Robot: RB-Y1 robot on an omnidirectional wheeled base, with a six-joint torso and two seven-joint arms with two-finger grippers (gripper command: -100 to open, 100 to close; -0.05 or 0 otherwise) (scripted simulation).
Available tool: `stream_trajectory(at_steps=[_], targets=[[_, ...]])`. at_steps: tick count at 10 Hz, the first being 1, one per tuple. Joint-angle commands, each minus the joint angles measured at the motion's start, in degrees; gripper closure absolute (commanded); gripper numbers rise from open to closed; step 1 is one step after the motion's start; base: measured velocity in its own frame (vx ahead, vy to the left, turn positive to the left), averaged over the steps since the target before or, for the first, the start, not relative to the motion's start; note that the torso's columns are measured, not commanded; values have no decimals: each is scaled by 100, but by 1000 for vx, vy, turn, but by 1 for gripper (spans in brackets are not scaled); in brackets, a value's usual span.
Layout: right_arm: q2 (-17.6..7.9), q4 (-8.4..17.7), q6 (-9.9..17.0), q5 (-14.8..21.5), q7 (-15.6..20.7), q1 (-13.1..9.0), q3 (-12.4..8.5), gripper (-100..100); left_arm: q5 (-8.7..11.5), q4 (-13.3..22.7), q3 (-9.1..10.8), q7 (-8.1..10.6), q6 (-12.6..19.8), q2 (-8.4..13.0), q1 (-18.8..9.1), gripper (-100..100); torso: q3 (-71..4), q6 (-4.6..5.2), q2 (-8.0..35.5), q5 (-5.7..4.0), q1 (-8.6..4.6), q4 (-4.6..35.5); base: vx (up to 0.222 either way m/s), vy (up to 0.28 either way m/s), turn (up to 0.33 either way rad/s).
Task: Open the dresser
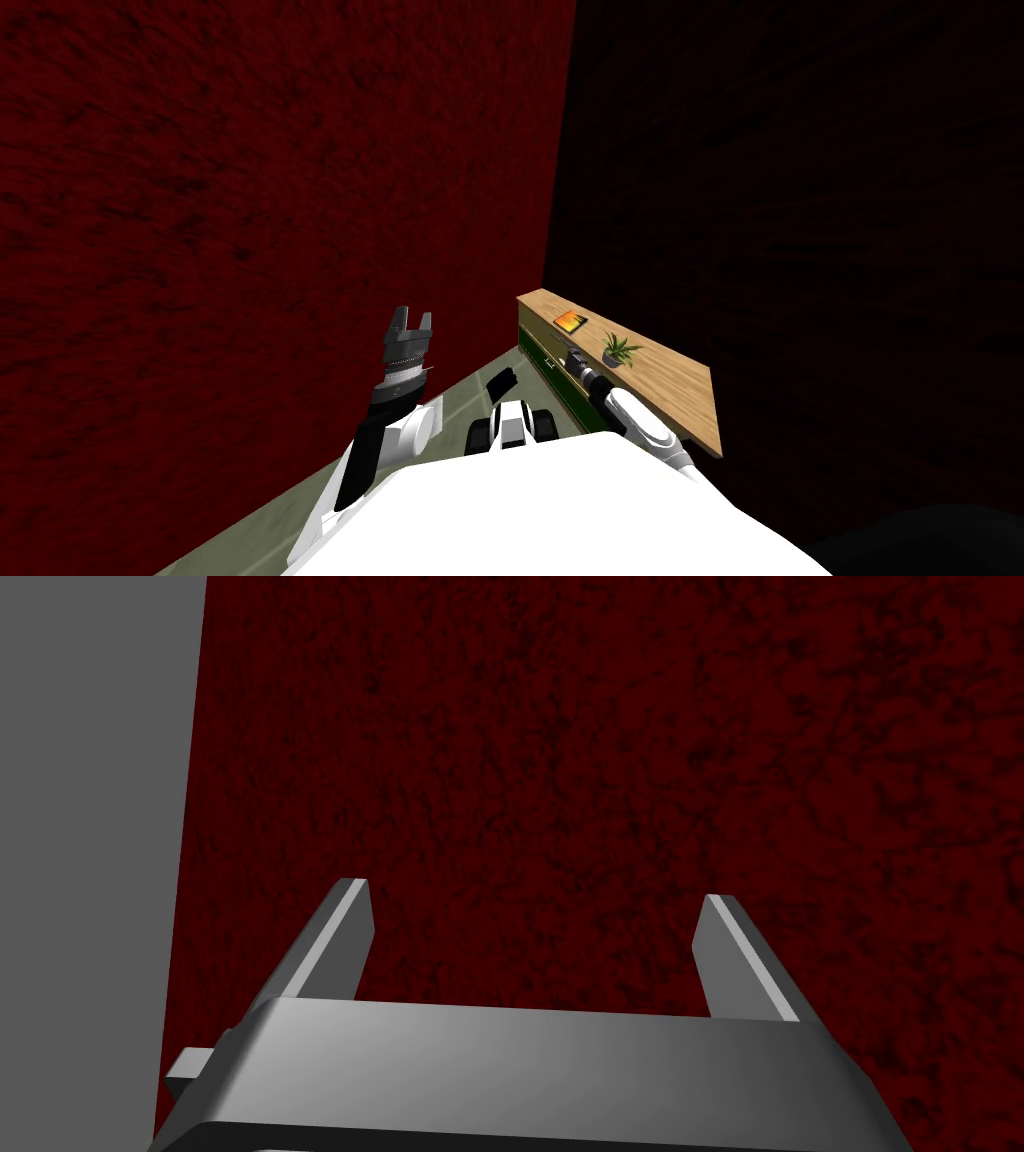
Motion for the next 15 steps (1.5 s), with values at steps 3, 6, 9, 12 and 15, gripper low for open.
stream_trajectory(at_steps=[3, 6, 9, 12, 15], targets=[[-310, 226, 290, 648, 359, -69, 108, -100, 0, 0, 0, 0, 0, 0, 0, 0, 1, 0, 1, 1, 4, 1, 48, 36, 51], [-476, 389, 410, 1007, 617, -107, 126, -100, 0, 0, 0, 0, 0, 0, 0, 0, 7, 1, 11, -1, -5, 3, 29, 22, 34], [-687, 547, 532, 1383, 889, -145, 146, -100, 0, 0, 0, 0, 0, 0, 0, 0, 0, 0, 1, 1, 4, 0, 38, 27, 48], [-776, 597, 573, 1512, 982, -157, 153, -100, 0, 0, 0, 0, 0, 0, 0, 0, 4, 1, 8, 0, -3, 2, 27, 15, 18], [-442, 445, 495, 1190, 783, 97, 330, -100, 0, 0, 0, 0, 0, 0, 0, 0, 6, 0, 9, -1, -3, 3, 28, -33, -39]])
